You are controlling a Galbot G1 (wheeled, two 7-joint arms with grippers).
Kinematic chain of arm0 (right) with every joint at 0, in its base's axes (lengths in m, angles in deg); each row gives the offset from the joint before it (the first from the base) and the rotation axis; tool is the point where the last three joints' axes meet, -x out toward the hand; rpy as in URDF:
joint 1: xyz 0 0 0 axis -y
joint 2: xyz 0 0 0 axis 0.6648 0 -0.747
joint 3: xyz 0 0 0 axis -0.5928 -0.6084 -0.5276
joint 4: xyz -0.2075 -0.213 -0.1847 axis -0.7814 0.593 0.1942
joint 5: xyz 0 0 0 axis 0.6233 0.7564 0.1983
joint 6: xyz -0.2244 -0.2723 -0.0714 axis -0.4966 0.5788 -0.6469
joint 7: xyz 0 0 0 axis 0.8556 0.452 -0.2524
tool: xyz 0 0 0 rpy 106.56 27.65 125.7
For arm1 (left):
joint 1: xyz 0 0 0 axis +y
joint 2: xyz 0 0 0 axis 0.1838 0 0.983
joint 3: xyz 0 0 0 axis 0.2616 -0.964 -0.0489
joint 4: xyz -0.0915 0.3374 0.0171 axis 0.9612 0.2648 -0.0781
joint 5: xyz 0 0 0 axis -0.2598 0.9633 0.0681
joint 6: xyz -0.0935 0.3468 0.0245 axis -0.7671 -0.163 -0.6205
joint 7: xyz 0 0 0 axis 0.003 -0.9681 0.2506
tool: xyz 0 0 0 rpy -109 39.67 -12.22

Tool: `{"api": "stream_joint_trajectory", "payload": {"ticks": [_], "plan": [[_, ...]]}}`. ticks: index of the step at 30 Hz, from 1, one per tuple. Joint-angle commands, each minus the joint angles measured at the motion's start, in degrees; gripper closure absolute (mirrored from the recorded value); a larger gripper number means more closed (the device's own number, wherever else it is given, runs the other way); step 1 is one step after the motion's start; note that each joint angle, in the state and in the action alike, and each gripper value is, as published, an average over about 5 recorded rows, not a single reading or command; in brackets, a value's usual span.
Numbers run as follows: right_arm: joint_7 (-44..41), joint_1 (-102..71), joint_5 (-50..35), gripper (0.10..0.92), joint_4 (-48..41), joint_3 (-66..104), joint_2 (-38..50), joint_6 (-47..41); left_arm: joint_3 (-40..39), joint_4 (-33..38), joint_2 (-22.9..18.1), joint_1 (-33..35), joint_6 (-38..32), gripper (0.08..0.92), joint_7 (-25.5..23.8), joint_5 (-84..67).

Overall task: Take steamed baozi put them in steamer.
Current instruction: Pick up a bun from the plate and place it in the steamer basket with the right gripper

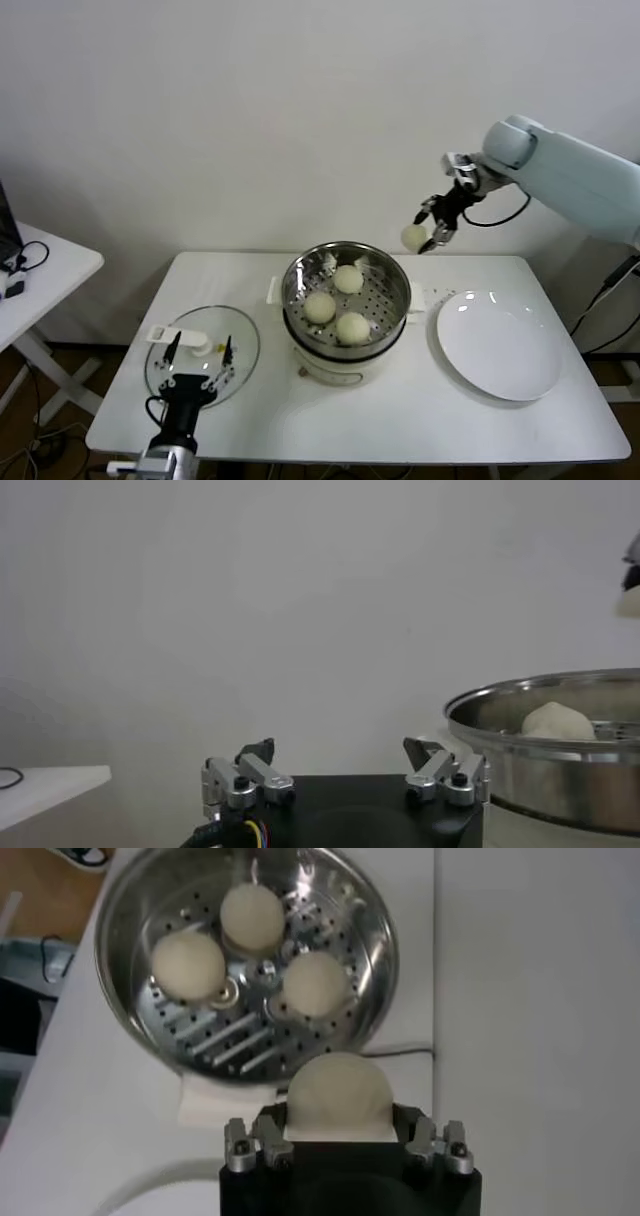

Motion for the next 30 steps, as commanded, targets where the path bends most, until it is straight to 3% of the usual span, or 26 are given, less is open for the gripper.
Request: {"api": "stream_joint_trajectory", "payload": {"ticks": [1,15,30], "plan": [[3.18,3.19,-9.54,0.339,6.34,-8.54,-7.06,-6.0,-0.11,-0.34,0.21,-0.28,0.07,0.177,0.03,1.37],[4.84,-2.51,-6.06,0.338,9.24,-10.86,-5.15,-6.55,0.1,-0.95,0.14,-1.1,0.45,0.177,0.07,1.19],[4.32,-5.41,-3.32,0.338,2.99,-9.85,-7.6,-5.8,0.28,-1.57,0.19,-0.93,0.3,0.177,-0.06,0.85]]}}
